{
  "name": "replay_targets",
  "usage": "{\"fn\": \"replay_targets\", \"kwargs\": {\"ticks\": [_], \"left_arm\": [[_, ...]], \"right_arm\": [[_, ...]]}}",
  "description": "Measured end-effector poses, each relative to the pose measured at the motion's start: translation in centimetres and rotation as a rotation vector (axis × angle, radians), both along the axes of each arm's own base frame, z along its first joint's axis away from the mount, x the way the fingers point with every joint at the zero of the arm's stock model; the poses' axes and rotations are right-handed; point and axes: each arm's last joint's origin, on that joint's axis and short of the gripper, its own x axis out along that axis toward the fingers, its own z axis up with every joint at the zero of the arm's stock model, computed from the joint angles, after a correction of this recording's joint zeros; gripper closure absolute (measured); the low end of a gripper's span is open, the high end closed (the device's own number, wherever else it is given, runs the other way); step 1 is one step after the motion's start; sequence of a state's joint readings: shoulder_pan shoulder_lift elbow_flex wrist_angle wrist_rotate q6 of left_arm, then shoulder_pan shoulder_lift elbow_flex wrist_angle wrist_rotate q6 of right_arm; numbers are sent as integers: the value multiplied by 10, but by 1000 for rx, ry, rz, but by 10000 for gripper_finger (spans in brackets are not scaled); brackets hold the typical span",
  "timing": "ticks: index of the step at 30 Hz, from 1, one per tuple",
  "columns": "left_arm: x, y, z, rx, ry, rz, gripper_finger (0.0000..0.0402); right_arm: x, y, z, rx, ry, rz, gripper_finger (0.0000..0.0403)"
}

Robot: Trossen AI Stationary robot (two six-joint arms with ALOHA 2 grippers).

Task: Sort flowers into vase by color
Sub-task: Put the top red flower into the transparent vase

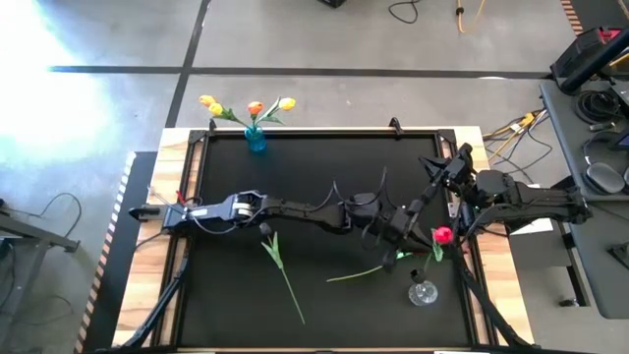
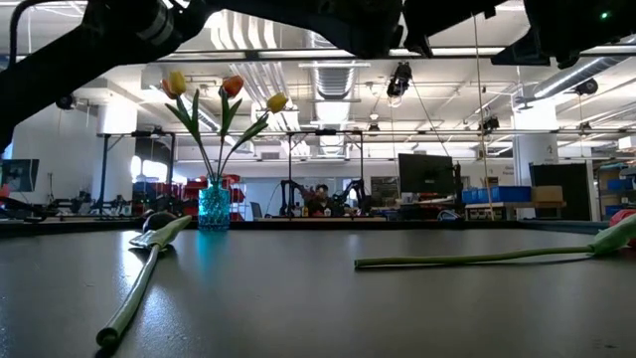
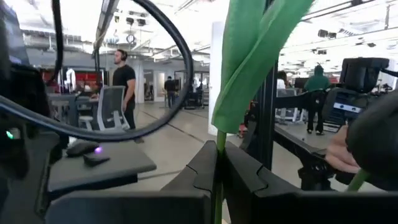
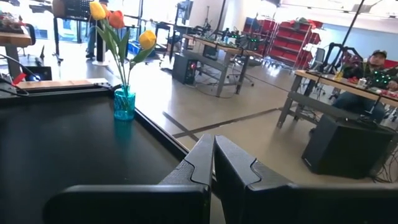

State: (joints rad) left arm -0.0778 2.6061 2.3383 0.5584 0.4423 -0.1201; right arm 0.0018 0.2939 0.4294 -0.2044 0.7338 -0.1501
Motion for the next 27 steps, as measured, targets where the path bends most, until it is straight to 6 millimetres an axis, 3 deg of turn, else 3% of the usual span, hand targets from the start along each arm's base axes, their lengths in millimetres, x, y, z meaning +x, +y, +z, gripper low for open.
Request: {"fn": "replay_targets", "kwargs": {"ticks": [11,22,27], "left_arm": [[-3,-29,4,-47,-12,60,401],[-6,-46,5,-82,-24,15,401],[-5,-48,-5,-65,-23,17,401]], "right_arm": [[0,-1,0,7,-9,-13,394],[0,-1,1,20,-25,-14,394],[0,-1,1,20,-25,-14,394]]}}
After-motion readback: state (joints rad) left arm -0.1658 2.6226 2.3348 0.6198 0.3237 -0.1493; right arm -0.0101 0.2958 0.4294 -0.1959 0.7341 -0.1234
